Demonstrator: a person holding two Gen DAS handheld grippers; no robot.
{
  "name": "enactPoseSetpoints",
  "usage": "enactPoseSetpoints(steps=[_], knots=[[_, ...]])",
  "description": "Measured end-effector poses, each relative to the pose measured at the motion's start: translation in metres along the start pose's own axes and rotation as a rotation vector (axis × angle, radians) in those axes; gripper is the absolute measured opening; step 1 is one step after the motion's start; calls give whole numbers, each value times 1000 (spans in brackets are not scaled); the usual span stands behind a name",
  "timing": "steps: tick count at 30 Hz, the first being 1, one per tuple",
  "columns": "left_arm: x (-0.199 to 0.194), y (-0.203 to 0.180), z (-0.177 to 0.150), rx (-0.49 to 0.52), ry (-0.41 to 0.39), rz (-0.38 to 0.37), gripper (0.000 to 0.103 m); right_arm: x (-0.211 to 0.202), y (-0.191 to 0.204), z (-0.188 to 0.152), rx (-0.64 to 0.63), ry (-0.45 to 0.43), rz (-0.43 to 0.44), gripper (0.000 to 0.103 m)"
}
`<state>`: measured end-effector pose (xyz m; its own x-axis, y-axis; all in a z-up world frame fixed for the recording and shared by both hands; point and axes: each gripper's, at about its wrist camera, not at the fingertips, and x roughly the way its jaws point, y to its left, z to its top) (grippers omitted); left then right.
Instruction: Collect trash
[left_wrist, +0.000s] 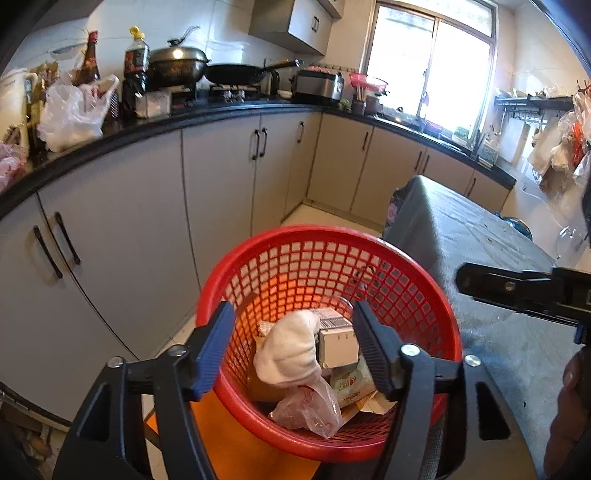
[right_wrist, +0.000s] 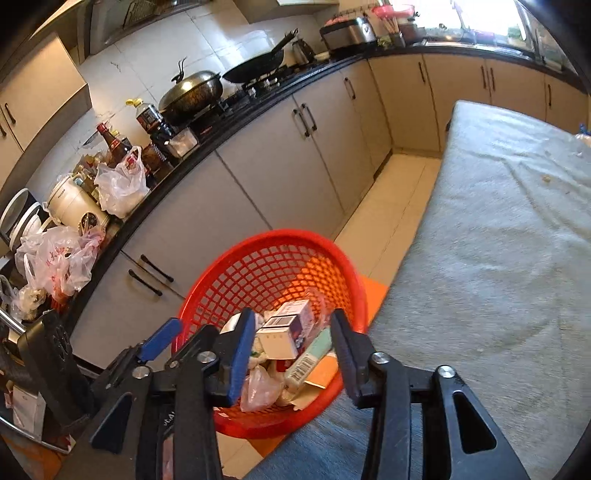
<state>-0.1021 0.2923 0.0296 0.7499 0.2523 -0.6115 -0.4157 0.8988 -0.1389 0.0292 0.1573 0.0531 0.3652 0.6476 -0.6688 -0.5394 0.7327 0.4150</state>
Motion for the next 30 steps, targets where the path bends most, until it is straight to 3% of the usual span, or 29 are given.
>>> enactPoseSetpoints(steps=[3, 6, 9, 14, 19, 25, 30], knots=[[-13, -2, 2, 2, -41, 21, 78, -19, 3, -4, -36, -41, -44, 57], [-31, -8, 2, 8, -92, 34, 90, -39, 7, -10, -84, -87, -96, 71], [-52, -19, 0, 34, -158, 61, 95, -61, 8, -20, -134, -138, -160, 80], [-71, -36, -7, 71, -192, 115, 98, -90, 8, -39, -200, -190, -234, 92], [-88, -49, -19, 78, -207, 183, 102, -120, 2, -62, -236, -229, -308, 94], [-100, -66, -36, 149, -190, 190, 103, -155, -12, -95, -220, -269, -358, 100], [-109, -67, -49, 116, -169, 95, 103, -168, -22, -119, -214, -266, -386, 100]])
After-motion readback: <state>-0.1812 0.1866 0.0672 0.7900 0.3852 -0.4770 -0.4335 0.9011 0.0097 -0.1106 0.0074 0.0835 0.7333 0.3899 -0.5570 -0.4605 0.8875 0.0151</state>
